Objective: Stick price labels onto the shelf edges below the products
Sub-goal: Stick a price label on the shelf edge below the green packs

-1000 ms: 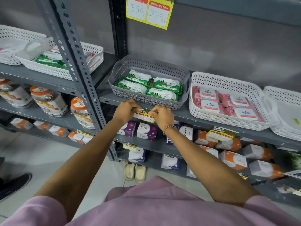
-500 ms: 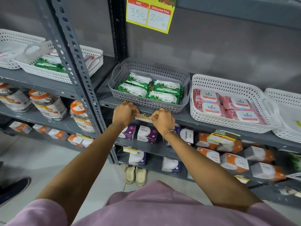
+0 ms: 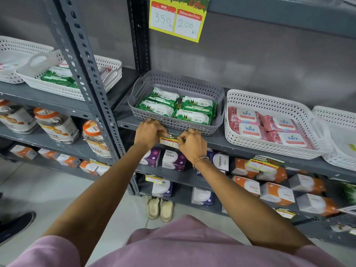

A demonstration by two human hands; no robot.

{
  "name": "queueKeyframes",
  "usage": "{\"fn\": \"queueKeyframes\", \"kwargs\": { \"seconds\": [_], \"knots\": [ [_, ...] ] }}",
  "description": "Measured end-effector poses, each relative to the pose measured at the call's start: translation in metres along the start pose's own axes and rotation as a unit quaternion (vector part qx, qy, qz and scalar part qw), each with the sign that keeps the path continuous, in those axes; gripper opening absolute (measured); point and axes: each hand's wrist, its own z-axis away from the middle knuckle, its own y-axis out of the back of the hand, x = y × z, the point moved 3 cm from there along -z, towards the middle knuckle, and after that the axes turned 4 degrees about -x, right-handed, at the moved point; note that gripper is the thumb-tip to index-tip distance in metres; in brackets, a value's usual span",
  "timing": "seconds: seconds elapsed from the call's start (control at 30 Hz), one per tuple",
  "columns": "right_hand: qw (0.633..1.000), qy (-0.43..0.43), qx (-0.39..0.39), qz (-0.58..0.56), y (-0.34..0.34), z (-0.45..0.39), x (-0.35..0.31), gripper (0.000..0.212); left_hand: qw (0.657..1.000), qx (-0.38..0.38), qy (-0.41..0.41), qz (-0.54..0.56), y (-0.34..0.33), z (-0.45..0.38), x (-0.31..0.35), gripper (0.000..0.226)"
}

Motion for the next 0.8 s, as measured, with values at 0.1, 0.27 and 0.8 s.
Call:
{"fn": "queueKeyframes", "kwargs": {
  "seconds": [0.1,0.27,0.8],
  "knots": [
    [0.999,0.032,0.009,0.024,0.0,-0.001,-0.002,0.021,1.0,-0.007,0.001,-0.011,0.001,-0.003,0.002,0.008],
    [0.999,0.043,-0.011,0.009,-0.004,0.002,-0.002,0.018,0.999,-0.013,-0.002,-0.041,-0.004,-0.001,0.002,0.007],
    [0.999,0.038,-0.001,0.0,-0.01,-0.003,-0.001,0.022,0.998,0.064,0.007,-0.009,-0.016,0.008,0.0,0.007]
  ]
}}
